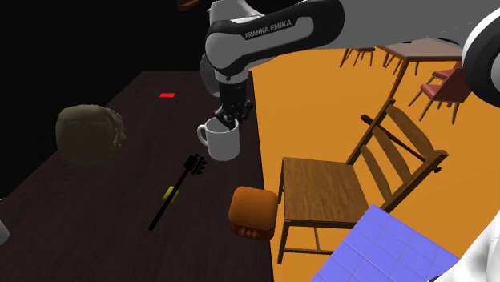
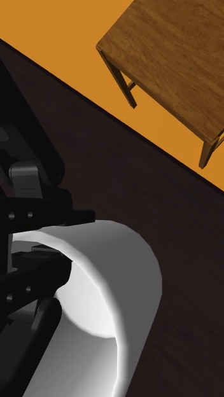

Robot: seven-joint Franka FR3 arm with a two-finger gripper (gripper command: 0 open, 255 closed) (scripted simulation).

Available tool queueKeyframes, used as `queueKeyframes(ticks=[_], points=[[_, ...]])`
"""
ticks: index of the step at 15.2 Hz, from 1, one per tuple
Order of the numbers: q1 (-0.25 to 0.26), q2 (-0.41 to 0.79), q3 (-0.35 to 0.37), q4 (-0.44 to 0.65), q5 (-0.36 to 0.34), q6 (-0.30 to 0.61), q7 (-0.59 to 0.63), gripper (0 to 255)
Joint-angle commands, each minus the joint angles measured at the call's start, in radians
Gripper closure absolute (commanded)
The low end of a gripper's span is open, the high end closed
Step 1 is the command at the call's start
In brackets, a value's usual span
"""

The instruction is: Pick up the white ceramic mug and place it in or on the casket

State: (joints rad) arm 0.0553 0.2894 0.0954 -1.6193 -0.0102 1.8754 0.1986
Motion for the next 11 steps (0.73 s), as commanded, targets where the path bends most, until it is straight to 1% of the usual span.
queueKeyframes(ticks=[1,11], points=[[0.001,-0.003,0.0,0.023,0.0,-0.026,0.001,255],[0.002,-0.01,0.001,0.141,0.001,-0.15,0.002,255]])
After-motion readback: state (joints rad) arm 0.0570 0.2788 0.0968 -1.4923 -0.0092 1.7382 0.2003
